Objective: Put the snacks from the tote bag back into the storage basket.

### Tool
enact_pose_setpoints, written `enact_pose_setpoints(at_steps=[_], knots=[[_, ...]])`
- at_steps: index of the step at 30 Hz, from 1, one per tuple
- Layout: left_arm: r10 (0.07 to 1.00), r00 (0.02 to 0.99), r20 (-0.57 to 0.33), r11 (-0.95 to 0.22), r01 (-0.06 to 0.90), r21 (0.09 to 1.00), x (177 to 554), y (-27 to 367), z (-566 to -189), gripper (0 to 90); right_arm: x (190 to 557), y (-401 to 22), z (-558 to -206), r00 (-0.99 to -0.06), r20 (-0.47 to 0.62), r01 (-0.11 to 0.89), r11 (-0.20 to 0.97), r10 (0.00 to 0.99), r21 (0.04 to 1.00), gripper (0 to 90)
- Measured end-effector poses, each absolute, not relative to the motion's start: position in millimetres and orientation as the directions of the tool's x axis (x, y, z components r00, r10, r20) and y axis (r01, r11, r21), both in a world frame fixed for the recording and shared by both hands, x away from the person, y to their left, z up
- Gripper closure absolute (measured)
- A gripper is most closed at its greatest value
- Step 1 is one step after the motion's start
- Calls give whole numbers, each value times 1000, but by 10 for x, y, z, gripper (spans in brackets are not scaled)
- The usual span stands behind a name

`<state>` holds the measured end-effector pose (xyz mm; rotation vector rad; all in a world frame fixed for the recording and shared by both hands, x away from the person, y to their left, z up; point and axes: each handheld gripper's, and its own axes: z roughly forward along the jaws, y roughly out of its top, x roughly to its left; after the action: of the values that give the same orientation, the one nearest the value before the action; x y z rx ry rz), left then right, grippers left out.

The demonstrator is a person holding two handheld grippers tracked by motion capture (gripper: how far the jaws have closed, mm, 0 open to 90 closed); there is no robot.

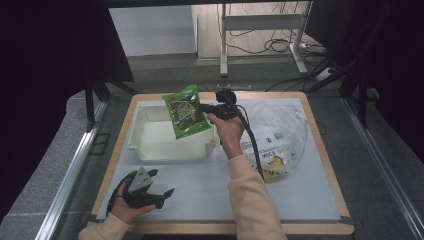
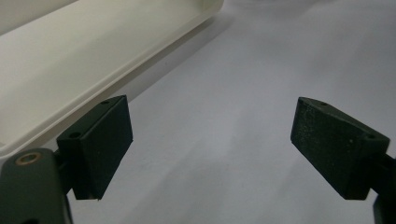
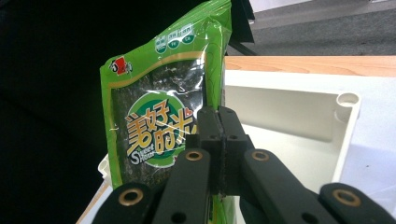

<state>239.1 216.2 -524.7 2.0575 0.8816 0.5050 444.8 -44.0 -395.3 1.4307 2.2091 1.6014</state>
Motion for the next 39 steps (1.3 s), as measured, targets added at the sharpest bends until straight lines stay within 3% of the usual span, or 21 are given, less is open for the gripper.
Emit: enact_pose_setpoints(at_steps=[39], knots=[[735,677,43,-417,401,816,2380,2163,-5236,127,4500,-98,-4160,-568,453,665,59,687,744,898]])
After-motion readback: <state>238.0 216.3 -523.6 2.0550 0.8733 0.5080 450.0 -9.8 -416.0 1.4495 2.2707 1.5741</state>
